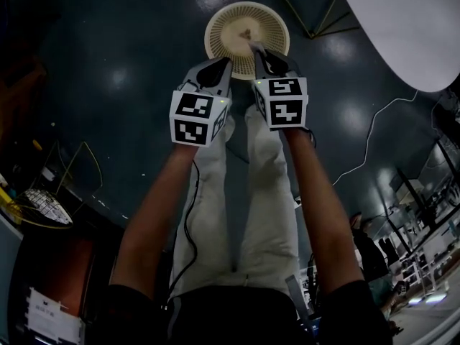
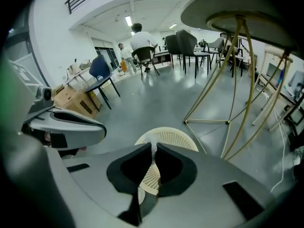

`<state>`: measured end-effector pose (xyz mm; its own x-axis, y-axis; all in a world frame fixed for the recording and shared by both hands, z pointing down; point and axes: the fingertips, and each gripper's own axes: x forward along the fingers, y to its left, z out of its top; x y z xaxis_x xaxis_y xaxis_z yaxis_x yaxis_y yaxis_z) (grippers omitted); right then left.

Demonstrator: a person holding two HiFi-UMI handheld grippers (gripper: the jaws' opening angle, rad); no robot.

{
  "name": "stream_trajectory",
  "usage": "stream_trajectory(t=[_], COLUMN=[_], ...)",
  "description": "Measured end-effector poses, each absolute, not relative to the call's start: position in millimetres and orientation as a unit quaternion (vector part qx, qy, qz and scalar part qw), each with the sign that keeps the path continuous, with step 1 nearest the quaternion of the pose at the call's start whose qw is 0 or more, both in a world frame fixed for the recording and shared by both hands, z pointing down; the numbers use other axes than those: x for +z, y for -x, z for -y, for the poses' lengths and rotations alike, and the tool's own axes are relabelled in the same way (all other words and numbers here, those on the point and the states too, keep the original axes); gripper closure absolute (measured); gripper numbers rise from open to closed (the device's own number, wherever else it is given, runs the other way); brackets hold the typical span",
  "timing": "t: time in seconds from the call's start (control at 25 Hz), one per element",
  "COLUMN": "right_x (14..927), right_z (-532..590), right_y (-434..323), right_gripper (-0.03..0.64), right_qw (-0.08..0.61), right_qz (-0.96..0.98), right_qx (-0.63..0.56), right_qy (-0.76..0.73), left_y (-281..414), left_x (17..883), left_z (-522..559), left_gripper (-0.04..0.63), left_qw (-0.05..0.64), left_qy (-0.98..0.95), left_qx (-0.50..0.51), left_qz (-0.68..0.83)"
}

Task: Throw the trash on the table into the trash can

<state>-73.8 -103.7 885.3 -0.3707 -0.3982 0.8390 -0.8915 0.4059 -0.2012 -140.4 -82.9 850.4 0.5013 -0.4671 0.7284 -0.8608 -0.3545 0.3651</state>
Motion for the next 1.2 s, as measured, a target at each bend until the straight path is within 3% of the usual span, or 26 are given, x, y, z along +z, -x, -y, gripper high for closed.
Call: stream_trajectory(t=[0.76, 0.88, 1.2], right_x=[1007, 1012, 970], right_z=[86, 90, 100], right_y=[83, 80, 52], right_gripper=[0.577, 0.531, 0.532], right_qw=[0.403, 0.402, 0.377], right_qz=[0.737, 0.735, 0.719], right_qx=[0.364, 0.371, 0.382], right_qy=[-0.402, -0.402, -0.442], left_y=[154, 154, 155], left_x=[944, 949, 913], left_z=[73, 78, 89], left_gripper=[0.58, 0.58, 0.58], left_qw=[0.376, 0.375, 0.366], left_qy=[-0.78, -0.781, -0.788], left_qx=[0.29, 0.291, 0.287], left_qz=[0.408, 0.406, 0.404])
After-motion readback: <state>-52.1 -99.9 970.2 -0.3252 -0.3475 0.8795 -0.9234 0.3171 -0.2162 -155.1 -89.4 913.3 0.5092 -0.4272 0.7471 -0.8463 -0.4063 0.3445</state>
